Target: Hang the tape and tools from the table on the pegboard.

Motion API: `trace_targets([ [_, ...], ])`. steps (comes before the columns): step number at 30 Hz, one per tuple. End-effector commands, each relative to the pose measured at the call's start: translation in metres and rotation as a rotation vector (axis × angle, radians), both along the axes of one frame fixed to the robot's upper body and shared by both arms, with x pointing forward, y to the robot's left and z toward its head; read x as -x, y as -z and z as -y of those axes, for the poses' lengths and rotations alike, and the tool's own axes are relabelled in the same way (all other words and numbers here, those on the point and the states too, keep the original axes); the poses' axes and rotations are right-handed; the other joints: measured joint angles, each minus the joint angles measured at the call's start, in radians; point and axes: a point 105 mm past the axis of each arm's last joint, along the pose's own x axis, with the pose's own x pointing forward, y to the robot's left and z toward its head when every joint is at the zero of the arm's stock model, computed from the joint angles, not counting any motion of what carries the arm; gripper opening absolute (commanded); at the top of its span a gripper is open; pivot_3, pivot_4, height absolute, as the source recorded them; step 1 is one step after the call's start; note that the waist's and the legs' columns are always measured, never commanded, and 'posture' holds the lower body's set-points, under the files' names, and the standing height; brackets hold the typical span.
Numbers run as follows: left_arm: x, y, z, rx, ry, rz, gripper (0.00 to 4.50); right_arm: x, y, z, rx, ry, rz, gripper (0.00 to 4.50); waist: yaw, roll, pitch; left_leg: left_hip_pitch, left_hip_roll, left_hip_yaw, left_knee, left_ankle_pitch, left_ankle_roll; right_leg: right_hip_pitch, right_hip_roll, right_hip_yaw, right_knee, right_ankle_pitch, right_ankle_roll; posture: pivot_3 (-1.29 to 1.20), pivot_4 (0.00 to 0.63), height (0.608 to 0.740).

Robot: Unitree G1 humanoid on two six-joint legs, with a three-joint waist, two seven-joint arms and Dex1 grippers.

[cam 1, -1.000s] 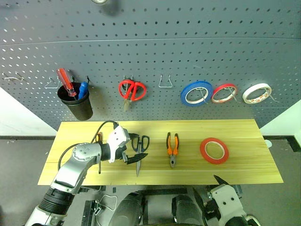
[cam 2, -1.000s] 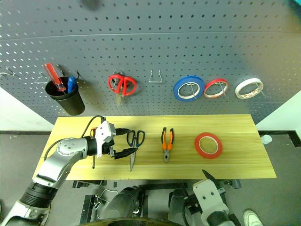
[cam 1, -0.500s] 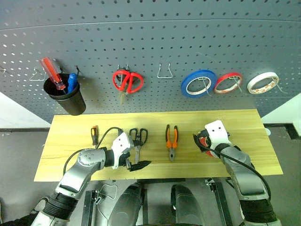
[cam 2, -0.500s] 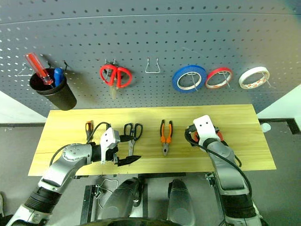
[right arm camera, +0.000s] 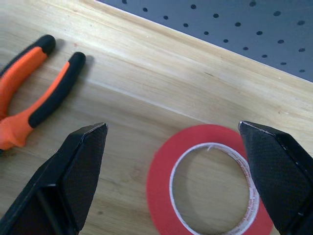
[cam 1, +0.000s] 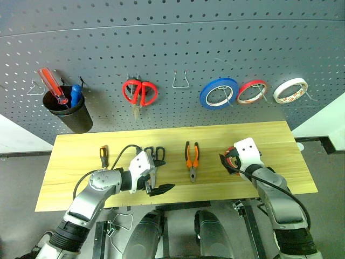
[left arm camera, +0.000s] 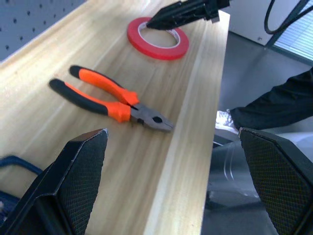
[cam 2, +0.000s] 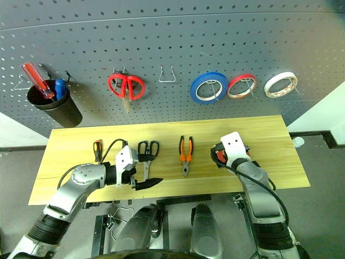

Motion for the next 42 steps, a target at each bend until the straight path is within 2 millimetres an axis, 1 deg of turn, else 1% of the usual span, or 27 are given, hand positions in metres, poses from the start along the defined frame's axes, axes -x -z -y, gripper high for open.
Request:
trace_targets([
  [1, -0.001, -0.006, -0.002, 0.009, 0.006, 0.027, 4.48, 0.000, -0.011, -0.003, -0.004, -0.014, 0.050, 4.50, 0.000, 0.000, 0.000, 0.000, 0.000, 0.000, 0.000, 0.000, 0.000, 0.000, 0.000, 0.000, 0.000, 0.000, 0.000, 0.04, 0.287, 0.710],
  [12, 0.000, -0.005, 0.000, 0.014, 0.005, 0.025, 4.48, 0.000, -0.004, 0.000, -0.001, 0.022, -0.005, 4.50, 0.000, 0.000, 0.000, 0.000, 0.000, 0.000, 0.000, 0.000, -0.001, 0.000, 0.000, 0.000, 0.000, 0.000, 0.000, 0.03, 0.289, 0.710],
  [18, 0.003, -0.006, 0.000, 0.014, 0.008, 0.023, 4.48, 0.001, 0.013, -0.005, 0.008, 0.050, -0.080, 4.50, 0.000, 0.000, 0.001, 0.000, 0.000, 0.000, 0.000, 0.000, 0.000, 0.000, 0.000, 0.000, 0.000, 0.000, 0.000, 0.04, 0.303, 0.710],
  [28, 0.012, -0.007, -0.003, 0.009, 0.005, 0.006, 4.48, -0.001, 0.027, -0.007, 0.013, 0.066, -0.136, 4.50, 0.000, -0.001, 0.024, 0.000, 0.000, 0.000, -0.001, 0.000, 0.000, -0.001, 0.000, 0.001, 0.000, 0.000, 0.000, 0.05, 0.334, 0.710],
  [34, 0.018, -0.005, -0.005, 0.006, -0.001, -0.014, 4.48, -0.003, 0.035, -0.001, 0.025, 0.076, -0.155, 4.50, 0.000, 0.000, 0.028, -0.001, 0.000, 0.000, -0.001, 0.000, 0.000, -0.001, 0.000, 0.001, 0.000, 0.000, 0.000, 0.05, 0.340, 0.710],
  [37, 0.018, -0.006, -0.005, 0.005, -0.001, -0.016, 4.48, -0.006, 0.036, 0.002, 0.028, 0.085, -0.156, 4.50, 0.000, 0.001, 0.031, -0.001, 0.000, 0.000, -0.001, 0.000, 0.000, -0.001, 0.000, 0.002, 0.000, 0.000, 0.000, 0.05, 0.340, 0.710],
  [42, 0.018, -0.007, -0.005, 0.005, 0.002, -0.017, 4.48, -0.009, 0.037, 0.005, 0.029, 0.096, -0.156, 4.50, 0.000, 0.000, 0.039, -0.001, 0.000, 0.000, -0.001, 0.000, 0.000, -0.002, 0.000, 0.002, 0.000, 0.000, 0.000, 0.06, 0.338, 0.710],
])
